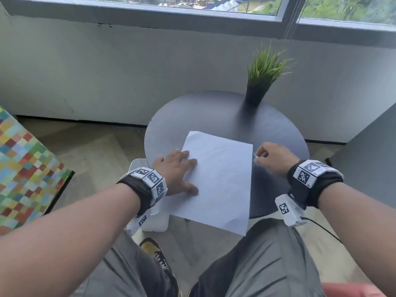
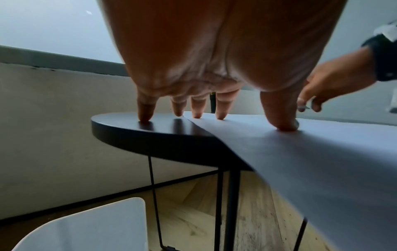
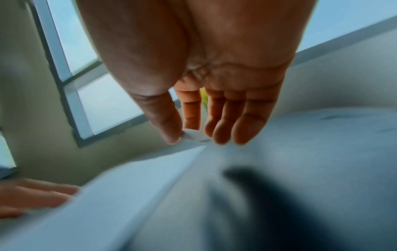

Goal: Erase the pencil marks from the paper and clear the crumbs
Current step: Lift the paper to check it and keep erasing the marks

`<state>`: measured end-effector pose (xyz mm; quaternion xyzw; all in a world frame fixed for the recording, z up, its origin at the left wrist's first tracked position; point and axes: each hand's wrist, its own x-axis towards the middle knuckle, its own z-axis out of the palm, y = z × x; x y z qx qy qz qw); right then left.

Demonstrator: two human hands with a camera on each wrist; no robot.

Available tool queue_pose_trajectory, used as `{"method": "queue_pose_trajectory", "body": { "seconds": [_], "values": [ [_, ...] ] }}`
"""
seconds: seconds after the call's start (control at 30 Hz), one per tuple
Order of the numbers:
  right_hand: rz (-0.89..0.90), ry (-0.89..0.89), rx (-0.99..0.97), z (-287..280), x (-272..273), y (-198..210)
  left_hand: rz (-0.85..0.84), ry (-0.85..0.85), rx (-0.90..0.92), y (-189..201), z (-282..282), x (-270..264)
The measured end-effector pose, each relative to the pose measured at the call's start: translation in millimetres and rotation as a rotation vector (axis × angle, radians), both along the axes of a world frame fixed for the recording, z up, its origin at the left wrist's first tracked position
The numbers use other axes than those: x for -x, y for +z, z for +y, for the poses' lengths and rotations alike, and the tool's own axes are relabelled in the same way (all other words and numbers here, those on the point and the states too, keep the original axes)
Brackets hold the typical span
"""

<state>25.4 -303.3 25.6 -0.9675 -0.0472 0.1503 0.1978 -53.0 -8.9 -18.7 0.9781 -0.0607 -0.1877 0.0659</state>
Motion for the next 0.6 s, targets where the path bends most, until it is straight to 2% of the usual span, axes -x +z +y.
{"method": "queue_pose_trajectory", "body": {
  "seconds": [0.03,0.1,0.2,0.23,0.27,0.3,0.33,0.37,0.43,0.6],
  "values": [
    [0.082,0.018,-0.209,17.1,9.4,4.4,0.000,-0.016,-0.005,-1.1,-2.4,1.9],
    [0.373,0.045,-0.618,51.0,33.3,4.8,-0.011,-0.054,-0.017,-2.5,-8.7,7.9],
    [0.751,0.079,-0.868,78.5,53.8,-15.4,-0.034,-0.080,-0.027,-4.6,-12.6,17.5],
    [0.798,0.029,-0.931,80.1,52.2,-20.2,-0.029,-0.080,-0.026,-4.5,-12.3,19.7],
    [0.772,-0.076,-1.010,78.4,45.5,-23.4,-0.023,-0.078,-0.022,-4.1,-12.0,21.7],
    [0.651,-0.201,-1.073,74.3,34.9,-23.9,-0.019,-0.072,-0.016,-3.7,-11.7,23.1],
    [0.458,-0.313,-1.075,67.9,22.3,-22.5,-0.018,-0.065,-0.011,-3.2,-11.8,24.2],
    [0.261,-0.368,-0.997,60.3,11.2,-18.7,-0.023,-0.060,-0.013,-2.6,-12.4,25.2],
    [0.051,-0.324,-0.818,47.2,-1.3,-10.9,-0.054,-0.058,-0.037,-0.6,-14.9,26.6],
    [0.110,0.117,-0.340,44.3,5.9,-9.5,-0.122,-0.046,-0.040,16.1,-22.6,17.7]
  ]
}}
